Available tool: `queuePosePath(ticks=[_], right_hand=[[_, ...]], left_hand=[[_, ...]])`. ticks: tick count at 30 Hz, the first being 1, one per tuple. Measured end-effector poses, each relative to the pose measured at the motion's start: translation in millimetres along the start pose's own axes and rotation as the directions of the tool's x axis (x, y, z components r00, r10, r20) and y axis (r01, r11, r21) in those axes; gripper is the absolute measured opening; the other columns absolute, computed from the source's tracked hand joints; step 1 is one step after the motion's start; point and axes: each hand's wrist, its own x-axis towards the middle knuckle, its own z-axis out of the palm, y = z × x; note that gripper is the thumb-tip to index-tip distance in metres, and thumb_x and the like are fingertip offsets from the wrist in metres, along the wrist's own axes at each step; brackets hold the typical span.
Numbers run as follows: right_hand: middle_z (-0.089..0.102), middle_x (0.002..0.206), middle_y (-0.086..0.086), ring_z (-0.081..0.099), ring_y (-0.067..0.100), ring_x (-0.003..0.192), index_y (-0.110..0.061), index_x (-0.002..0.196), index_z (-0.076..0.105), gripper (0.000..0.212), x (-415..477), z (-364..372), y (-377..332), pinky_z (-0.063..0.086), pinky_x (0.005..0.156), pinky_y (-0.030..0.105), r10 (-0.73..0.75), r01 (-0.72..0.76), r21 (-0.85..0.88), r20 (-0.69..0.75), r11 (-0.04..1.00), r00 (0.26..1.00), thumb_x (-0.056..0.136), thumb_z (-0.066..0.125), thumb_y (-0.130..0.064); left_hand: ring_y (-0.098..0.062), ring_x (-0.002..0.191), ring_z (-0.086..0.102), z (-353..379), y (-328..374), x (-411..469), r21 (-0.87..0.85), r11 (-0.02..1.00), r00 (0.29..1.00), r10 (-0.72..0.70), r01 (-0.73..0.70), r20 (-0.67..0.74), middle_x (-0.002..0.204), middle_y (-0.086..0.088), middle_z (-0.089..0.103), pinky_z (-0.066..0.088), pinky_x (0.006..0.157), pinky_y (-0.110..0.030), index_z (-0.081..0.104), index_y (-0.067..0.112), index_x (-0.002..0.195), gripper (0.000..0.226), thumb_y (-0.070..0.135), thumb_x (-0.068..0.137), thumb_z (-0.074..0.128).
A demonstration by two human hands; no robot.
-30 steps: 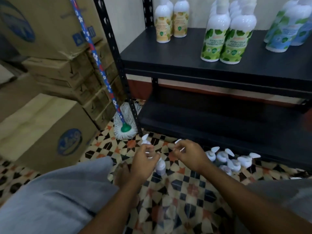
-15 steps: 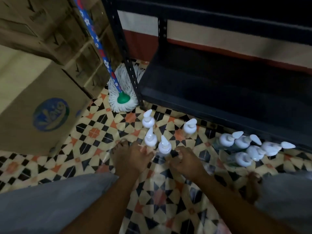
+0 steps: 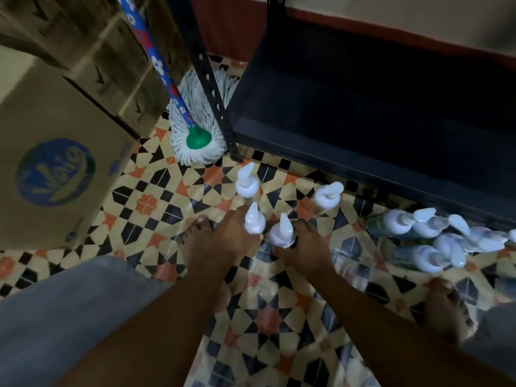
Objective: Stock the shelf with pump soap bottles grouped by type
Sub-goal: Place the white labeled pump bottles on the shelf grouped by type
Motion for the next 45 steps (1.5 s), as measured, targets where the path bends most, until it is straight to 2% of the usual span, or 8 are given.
queuePosePath(ticks=[2, 8, 12, 18, 21, 32, 37, 45], right_hand=[[0.065, 0.102, -0.001, 0.062, 0.019, 0.091, -0.016, 0.112, 0.065, 0.054, -9.3, -10.3, 2.3, 0.049, 0.075, 0.034, 0.049, -0.044, 0.091, -0.055, 0.995, 0.997, 0.067, 0.078, -0.043], [0.062, 0.091, -0.016, 0.06, 0.001, 0.083, -0.024, 0.106, 0.055, 0.04, -46.0, -74.6, 1.0, 0.043, 0.065, 0.018, 0.126, -0.111, 0.247, -0.044, 0.963, 0.991, 0.078, 0.084, -0.027], [0.062, 0.095, -0.012, 0.061, 0.003, 0.085, -0.023, 0.106, 0.054, 0.039, -74.0, -132.1, -18.1, 0.044, 0.064, 0.02, 0.081, -0.051, 0.273, -0.099, 0.961, 0.992, 0.081, 0.083, -0.026], [0.068, 0.103, -0.003, 0.066, 0.008, 0.089, -0.021, 0.113, 0.061, 0.034, -124.8, -220.1, -72.8, 0.05, 0.063, 0.015, 0.054, 0.089, 0.505, -0.261, 0.858, 0.964, 0.085, 0.079, -0.019], [0.072, 0.108, 0.007, 0.072, 0.022, 0.093, -0.022, 0.111, 0.067, 0.029, -148.3, -262.7, -103.6, 0.059, 0.071, 0.035, 0.041, 0.19, 0.668, -0.313, 0.719, 0.949, 0.085, 0.078, -0.019], [0.074, 0.109, 0.019, 0.073, 0.03, 0.095, -0.004, 0.116, 0.07, 0.071, -219.2, -362.1, -160.6, 0.056, 0.091, 0.054, -0.04, 0.334, 0.778, -0.371, 0.533, 0.928, 0.068, 0.078, -0.054], [0.076, 0.099, 0.012, 0.072, 0.027, 0.089, -0.015, 0.114, 0.071, 0.045, -221.8, -356.1, -149.6, 0.058, 0.079, 0.044, 0.033, 0.295, 0.865, -0.337, 0.406, 0.941, 0.092, 0.06, -0.053], [0.072, 0.097, 0.013, 0.07, 0.029, 0.083, -0.009, 0.123, 0.064, 0.042, -216.0, -353.0, -140.9, 0.058, 0.073, 0.043, -0.007, 0.263, 0.893, -0.28, 0.366, 0.96, 0.094, 0.065, -0.039]], left_hand=[[-0.045, 0.083, 0.066, 0.5, -0.6, -4.1, -0.062, 0.998, 0.997, -0.023, 0.028, 0.069, 0.086, -0.026, 0.068, 0.055, 0.079, -0.054, 0.066, 0.006, 0.087, 0.044, 0.05, 0.086, 0.065], [-0.02, 0.108, 0.064, -12.7, 46.1, -31.8, -0.113, 0.994, 0.981, 0.009, 0.014, 0.196, 0.115, 0.003, 0.067, 0.052, 0.091, -0.039, 0.06, 0.023, 0.121, 0.059, 0.041, 0.07, 0.085], [-0.004, 0.088, 0.063, -31.5, 106.7, -57.1, -0.215, 0.974, 0.979, 0.108, -0.069, 0.175, 0.099, 0.01, 0.064, 0.048, 0.07, -0.015, 0.06, 0.023, 0.106, 0.031, 0.019, 0.082, 0.08], [-0.024, 0.1, 0.071, -67.8, 213.5, -108.4, -0.447, 0.881, 0.979, 0.198, -0.157, 0.045, 0.111, -0.008, 0.072, 0.059, 0.084, -0.043, 0.065, 0.016, 0.115, 0.038, 0.028, 0.081, 0.078], [-0.028, 0.1, 0.072, -85.7, 269.9, -138.5, -0.581, 0.784, 0.959, 0.282, -0.216, 0.025, 0.107, -0.007, 0.075, 0.06, 0.088, -0.049, 0.071, 0.022, 0.108, 0.032, 0.035, 0.079, 0.075], [-0.021, 0.086, 0.075, -108.6, 370.6, -223.0, -0.816, 0.532, 0.922, 0.387, -0.227, -0.004, 0.098, -0.011, 0.078, 0.06, 0.077, -0.037, 0.074, 0.009, 0.109, 0.057, 0.054, 0.075, 0.069], [-0.027, 0.086, 0.073, -86.8, 365.0, -228.8, -0.871, 0.479, 0.918, 0.384, -0.109, 0.096, 0.093, -0.012, 0.074, 0.058, 0.073, -0.041, 0.072, 0.011, 0.117, 0.07, 0.07, 0.085, 0.05], [-0.03, 0.088, 0.066, -83.0, 371.4, -222.4, -0.884, 0.465, 0.853, 0.438, 0.056, 0.284, 0.1, -0.019, 0.064, 0.06, 0.076, -0.044, 0.059, 0.0, 0.119, 0.04, 0.032, 0.098, 0.046]])
